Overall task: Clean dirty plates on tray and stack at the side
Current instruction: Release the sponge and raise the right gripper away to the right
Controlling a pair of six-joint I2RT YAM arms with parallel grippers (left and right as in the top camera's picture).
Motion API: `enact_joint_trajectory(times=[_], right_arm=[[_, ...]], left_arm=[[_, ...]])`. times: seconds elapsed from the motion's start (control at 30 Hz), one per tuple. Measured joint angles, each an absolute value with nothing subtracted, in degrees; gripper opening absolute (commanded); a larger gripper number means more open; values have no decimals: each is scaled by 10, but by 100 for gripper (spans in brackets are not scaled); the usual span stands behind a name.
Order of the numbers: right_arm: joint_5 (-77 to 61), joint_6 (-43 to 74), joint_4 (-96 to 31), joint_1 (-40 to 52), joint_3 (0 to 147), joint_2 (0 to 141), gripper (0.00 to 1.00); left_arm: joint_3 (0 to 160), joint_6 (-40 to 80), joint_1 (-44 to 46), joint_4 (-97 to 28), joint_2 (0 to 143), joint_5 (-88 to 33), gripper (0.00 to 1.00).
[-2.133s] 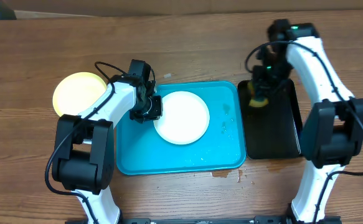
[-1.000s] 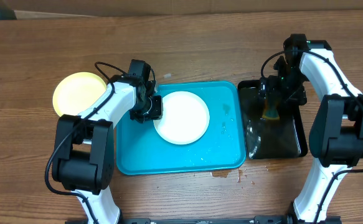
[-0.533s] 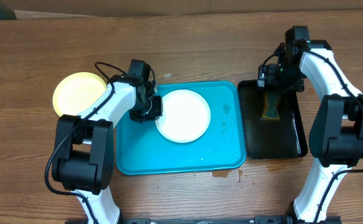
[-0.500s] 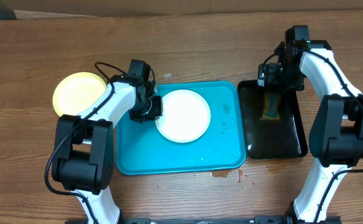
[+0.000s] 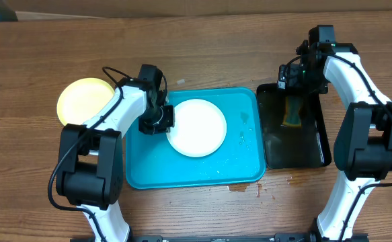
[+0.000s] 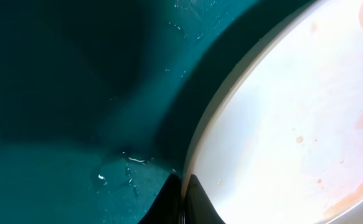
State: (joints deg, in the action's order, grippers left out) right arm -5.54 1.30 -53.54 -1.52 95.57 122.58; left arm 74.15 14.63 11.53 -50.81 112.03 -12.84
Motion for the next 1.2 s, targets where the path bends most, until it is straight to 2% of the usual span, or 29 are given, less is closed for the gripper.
enact_joint_trajectory(times=[0.53, 0.77, 1.03, 1.2], right_arm=[[-57, 15, -521, -15, 956, 1226, 100], [-102, 18, -625, -15, 961, 1226, 100], [-135, 36, -748, -19, 1089, 1225, 100], [-105, 77, -763, -53, 1182, 1220, 100]], left_arm=[[751, 146, 116, -519, 1120, -124, 4], [751, 146, 116, -518, 1120, -123, 4], [751, 146, 118, -513, 1120, -122, 4], [751, 147, 124, -510, 1120, -119, 4]])
